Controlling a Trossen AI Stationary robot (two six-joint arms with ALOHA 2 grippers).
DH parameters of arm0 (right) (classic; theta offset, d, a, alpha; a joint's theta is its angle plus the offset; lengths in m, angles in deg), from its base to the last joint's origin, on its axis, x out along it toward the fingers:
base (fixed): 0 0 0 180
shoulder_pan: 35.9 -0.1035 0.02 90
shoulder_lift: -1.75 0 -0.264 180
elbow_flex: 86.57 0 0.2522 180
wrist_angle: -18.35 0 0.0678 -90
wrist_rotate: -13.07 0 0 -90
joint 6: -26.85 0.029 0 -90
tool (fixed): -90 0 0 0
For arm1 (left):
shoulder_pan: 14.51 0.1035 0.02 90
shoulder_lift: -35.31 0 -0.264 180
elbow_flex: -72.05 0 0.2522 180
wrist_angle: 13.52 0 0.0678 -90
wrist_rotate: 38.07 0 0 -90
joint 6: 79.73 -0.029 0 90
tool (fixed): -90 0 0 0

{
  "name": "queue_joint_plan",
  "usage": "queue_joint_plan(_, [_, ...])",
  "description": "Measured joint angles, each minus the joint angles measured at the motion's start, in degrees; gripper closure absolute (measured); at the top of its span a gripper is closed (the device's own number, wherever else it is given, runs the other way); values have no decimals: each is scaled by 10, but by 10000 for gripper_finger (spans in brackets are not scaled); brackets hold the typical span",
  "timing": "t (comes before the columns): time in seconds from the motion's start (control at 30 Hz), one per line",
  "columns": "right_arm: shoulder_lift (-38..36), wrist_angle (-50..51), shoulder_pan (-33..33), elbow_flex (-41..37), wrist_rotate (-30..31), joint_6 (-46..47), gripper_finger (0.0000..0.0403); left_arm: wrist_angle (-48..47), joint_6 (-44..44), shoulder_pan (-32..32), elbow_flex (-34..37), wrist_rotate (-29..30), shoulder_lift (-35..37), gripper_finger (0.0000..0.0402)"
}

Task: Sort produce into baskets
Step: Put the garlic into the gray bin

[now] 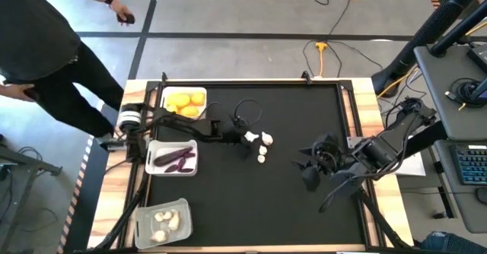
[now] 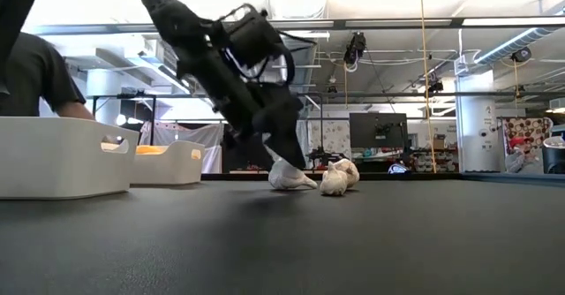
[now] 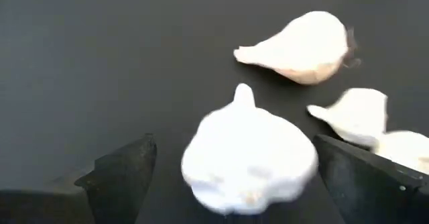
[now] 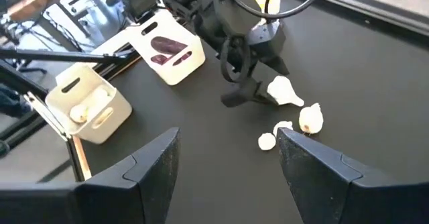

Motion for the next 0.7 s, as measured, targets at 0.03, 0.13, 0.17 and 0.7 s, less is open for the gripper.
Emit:
queue_joint_plan(0.03, [0,0,0,0,-1,5,165,11,1,1,0,0,-9,22])
queue_joint_plan(0.13, [0,0,0,0,-3,17,165,30,16,1,-3,0,-32,22])
queue_joint_plan(0.17, [0,0,0,0,-4,19,165,30,19,0,-2,0,-41,22])
queue_joint_plan(0.7, [0,0,1,0,-4,-47,165,-10,94,-10,-1,-12,-13,185])
